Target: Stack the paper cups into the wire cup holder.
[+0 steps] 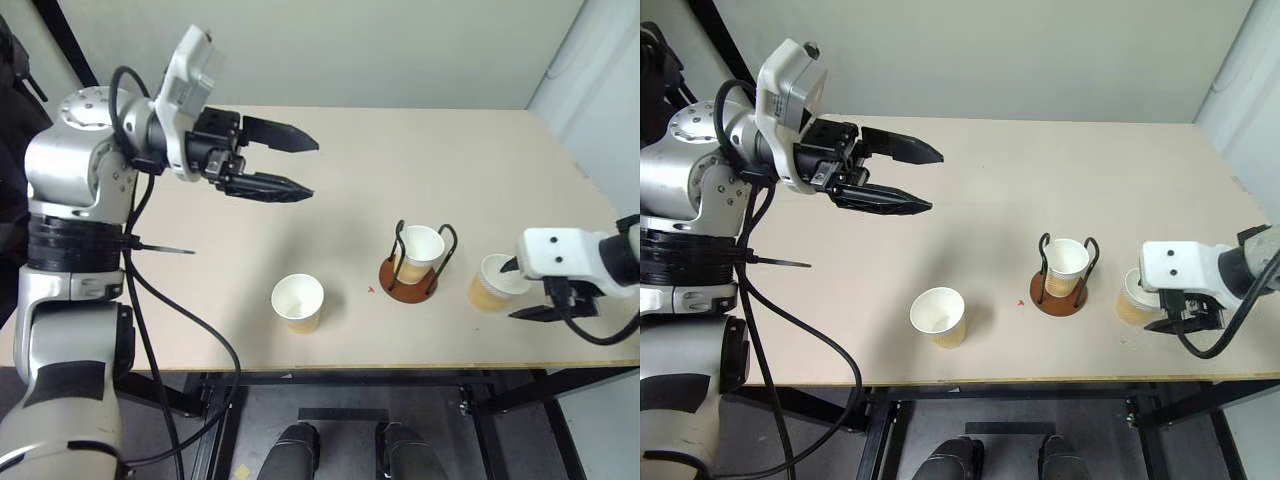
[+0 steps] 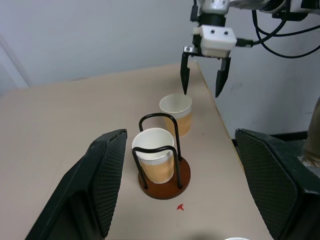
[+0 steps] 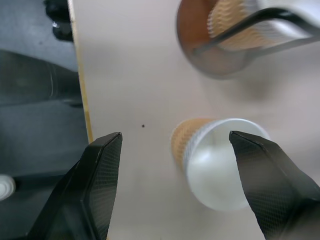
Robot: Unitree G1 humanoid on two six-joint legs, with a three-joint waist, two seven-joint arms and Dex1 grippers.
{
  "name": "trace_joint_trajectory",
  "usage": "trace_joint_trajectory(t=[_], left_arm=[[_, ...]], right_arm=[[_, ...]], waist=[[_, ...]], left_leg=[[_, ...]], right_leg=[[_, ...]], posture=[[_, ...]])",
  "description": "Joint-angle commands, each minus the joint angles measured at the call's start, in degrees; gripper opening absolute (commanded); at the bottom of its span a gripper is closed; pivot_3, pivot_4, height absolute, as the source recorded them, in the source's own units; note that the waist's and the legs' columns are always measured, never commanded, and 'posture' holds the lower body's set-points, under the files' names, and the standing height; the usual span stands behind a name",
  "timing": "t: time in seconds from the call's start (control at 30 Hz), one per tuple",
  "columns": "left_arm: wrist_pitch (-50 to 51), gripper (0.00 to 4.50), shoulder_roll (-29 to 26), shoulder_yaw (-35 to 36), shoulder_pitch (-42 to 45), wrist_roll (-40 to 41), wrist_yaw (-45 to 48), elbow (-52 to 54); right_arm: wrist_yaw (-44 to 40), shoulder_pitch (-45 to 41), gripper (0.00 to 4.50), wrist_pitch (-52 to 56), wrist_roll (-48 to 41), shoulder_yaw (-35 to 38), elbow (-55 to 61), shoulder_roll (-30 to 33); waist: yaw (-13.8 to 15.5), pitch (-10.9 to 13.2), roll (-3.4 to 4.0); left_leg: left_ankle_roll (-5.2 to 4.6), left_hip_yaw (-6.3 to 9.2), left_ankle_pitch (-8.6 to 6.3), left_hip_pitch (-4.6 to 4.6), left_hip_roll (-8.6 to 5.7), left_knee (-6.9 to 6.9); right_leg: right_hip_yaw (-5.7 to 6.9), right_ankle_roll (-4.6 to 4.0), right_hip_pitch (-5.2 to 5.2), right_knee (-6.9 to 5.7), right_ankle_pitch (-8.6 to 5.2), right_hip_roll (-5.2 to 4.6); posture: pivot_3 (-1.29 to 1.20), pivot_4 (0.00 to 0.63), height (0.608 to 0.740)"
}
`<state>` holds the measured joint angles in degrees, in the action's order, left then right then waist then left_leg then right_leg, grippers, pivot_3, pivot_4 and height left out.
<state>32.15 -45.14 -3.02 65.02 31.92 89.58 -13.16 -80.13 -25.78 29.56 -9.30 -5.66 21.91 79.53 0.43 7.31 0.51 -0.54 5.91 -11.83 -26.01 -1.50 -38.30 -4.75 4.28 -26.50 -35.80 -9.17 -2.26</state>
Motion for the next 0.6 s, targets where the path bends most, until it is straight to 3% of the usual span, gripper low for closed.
trace_joint_trajectory(t=[0.03,0.4,0.5,0.6], left_arm=[[0.3,3.72,-1.6,1.1,1.6,0.4,1.3,3.0],[2.1,3.72,-4.3,2.0,-0.1,1.0,0.2,6.6],[1.8,3.72,-5.8,1.6,-1.3,0.3,0.5,7.8],[0.8,3.72,-7.1,1.1,-2.4,-0.6,0.9,8.4]], right_arm=[[0.1,-0.5,3.53,-4.6,4.0,-1.8,-4.1,-0.3],[-1.8,-8.3,3.53,-13.3,13.6,-10.4,-17.0,-8.3],[-3.1,-10.8,2.97,-14.7,15.0,-12.0,-18.7,-11.0],[-4.3,-12.3,1.94,-15.5,15.9,-12.5,-19.7,-12.2]], waist=[[0.0,0.0,0.0],[-0.1,0.0,0.0],[-0.2,0.0,0.01],[-0.1,0.0,0.01]], left_leg=[[-0.02,-0.01,0.0,-0.01,-0.01,-0.02],[-0.21,-0.02,0.08,0.05,-0.02,-0.11],[-0.23,-0.01,0.09,0.07,-0.02,-0.13],[-0.24,-0.01,0.1,0.05,-0.01,-0.12]], right_leg=[[0.0,0.08,0.0,0.01,0.05,-0.01],[-0.02,-0.08,0.12,0.11,0.12,-0.02],[-0.03,-0.15,0.14,0.15,0.17,-0.02],[-0.01,-0.19,0.13,0.16,0.19,-0.01]], posture=[[0.0,0.15,0.74],[0.0,0.15,0.74],[0.0,0.15,0.74],[0.0,0.15,0.74]])
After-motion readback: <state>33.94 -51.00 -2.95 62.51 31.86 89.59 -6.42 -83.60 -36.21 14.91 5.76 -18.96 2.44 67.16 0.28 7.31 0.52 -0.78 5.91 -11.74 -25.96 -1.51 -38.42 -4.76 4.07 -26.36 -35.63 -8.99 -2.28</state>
